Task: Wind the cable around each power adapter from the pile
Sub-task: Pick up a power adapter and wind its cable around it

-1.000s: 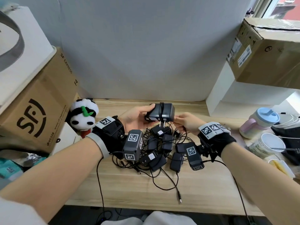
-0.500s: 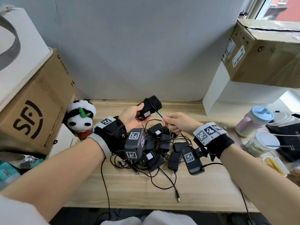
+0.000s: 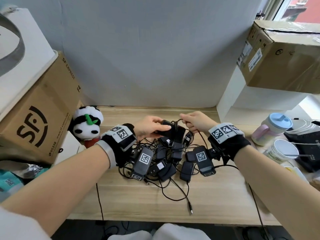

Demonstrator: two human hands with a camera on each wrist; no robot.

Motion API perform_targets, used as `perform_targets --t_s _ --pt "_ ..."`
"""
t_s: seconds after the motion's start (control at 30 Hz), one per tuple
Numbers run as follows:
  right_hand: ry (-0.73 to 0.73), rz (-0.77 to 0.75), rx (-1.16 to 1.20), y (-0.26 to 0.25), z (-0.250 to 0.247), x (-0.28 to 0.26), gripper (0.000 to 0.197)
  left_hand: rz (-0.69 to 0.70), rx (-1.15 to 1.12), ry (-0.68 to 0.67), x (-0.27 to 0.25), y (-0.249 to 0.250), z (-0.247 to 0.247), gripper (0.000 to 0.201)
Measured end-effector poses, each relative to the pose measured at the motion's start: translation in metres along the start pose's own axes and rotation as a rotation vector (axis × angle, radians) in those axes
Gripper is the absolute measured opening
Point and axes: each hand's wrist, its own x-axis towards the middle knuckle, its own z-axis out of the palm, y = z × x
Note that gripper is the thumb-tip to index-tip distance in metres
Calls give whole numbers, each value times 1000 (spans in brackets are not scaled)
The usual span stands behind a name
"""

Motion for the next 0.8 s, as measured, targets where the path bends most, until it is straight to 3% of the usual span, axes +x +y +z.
perform_targets --t_s 0.1,0.17,0.3,0.37,0.47,0.57,0.63,0.73,0.8 --pt "-62 -71 43 -8 9 -4 34 -2 -150 249 10 -2 1 9" --pt "-143 -102 22 -8 15 -11 33 -25 -378 315 12 -3 0 11" --pt "-267 -71 -13 8 23 -18 33 -101 -796 216 7 -7 -11 22" --pt "-259 -55 -4 19 24 -18 35 -111 -866 138 5 -9 -16 30" --pt "-182 -35 -21 29 20 -16 37 -88 -779 42 -1 -9 -17 29" --pt "-134 -8 -18 30 13 -14 38 -97 -675 -168 -7 -11 -16 38" --pt "-113 -2 -21 25 7 -12 38 -109 -458 -282 -10 -12 -16 36" --pt "-71 -7 -88 9 0 -10 35 -88 27 -264 -11 -10 -8 21" --pt "-60 -32 -112 -3 2 -12 31 -64 99 -149 -9 -9 -1 18"
